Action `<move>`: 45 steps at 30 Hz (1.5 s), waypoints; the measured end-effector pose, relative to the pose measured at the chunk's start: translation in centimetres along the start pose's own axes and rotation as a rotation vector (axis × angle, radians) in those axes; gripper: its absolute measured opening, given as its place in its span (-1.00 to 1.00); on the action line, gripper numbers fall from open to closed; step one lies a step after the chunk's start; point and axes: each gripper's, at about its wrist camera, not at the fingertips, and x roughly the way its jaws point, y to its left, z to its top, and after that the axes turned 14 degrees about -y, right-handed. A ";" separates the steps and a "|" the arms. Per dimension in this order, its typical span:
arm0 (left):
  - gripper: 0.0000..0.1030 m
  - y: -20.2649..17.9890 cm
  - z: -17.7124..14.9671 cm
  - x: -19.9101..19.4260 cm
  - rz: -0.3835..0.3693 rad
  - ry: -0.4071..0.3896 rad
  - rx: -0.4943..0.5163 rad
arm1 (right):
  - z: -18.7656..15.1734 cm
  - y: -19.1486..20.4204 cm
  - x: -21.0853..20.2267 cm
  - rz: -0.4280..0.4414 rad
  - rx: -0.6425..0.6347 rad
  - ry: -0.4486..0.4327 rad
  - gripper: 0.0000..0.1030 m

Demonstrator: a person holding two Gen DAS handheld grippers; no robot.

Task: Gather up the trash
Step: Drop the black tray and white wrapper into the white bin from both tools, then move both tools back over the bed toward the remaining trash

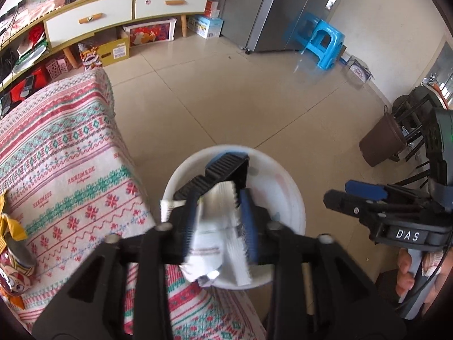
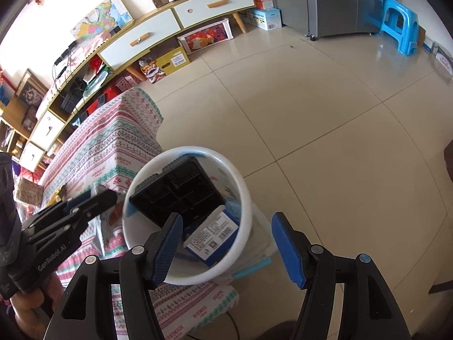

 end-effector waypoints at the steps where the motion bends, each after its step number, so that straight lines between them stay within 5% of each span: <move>1: 0.32 0.0 0.1 0.0 0.013 -0.008 0.001 | 0.0 -0.3 0.0 -0.003 0.005 0.002 0.30; 3: 0.46 0.0 0.2 -0.4 0.017 -0.033 -0.003 | 0.0 -0.5 0.0 -0.007 0.010 0.002 0.30; 26: 0.67 6.0 -0.6 -6.1 0.162 -0.027 -0.010 | 0.8 2.8 -1.7 0.024 -0.003 -0.053 0.43; 35: 0.80 10.2 -2.0 -10.1 0.194 -0.026 -0.070 | 0.5 7.6 -2.3 0.056 -0.071 -0.080 0.54; 45: 0.89 17.9 -4.7 -16.3 0.331 -0.022 -0.121 | -1.7 14.6 -1.8 0.085 -0.241 -0.066 0.65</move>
